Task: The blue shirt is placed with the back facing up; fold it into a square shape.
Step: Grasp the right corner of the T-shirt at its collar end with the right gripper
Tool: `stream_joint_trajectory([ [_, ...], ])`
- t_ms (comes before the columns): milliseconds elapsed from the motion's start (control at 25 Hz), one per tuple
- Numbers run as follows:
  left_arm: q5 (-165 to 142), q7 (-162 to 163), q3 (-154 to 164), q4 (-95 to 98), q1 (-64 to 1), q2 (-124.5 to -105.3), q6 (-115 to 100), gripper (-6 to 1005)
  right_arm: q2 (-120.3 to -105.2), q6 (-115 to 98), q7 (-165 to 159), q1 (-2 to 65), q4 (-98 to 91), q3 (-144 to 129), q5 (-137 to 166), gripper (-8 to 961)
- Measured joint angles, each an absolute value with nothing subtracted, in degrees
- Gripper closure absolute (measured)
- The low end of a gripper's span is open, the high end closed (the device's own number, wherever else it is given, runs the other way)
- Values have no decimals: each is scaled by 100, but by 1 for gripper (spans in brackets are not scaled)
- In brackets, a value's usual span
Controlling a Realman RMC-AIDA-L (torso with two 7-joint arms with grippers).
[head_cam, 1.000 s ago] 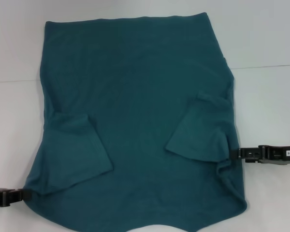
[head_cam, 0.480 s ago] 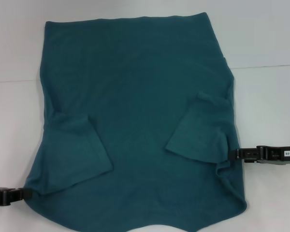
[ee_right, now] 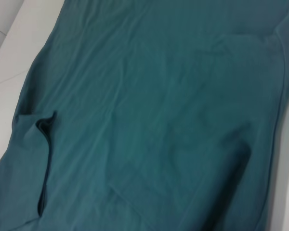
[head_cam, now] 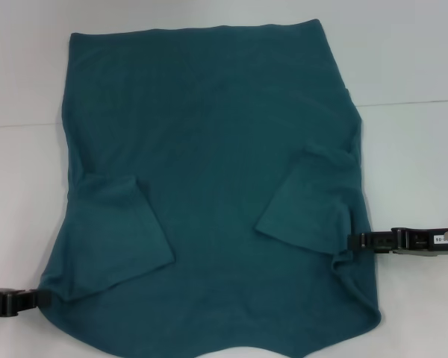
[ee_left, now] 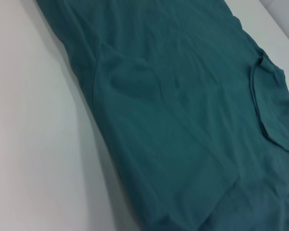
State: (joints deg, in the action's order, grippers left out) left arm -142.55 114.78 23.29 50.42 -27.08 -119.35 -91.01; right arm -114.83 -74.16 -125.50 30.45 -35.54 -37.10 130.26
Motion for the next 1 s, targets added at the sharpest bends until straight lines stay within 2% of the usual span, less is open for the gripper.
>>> stream_joint_trajectory([
  [1000, -14255, 11480, 2327, 4945, -2784, -11926, -9005, 971, -11481, -8159, -12368, 3067, -3628, -3772, 12796, 134],
])
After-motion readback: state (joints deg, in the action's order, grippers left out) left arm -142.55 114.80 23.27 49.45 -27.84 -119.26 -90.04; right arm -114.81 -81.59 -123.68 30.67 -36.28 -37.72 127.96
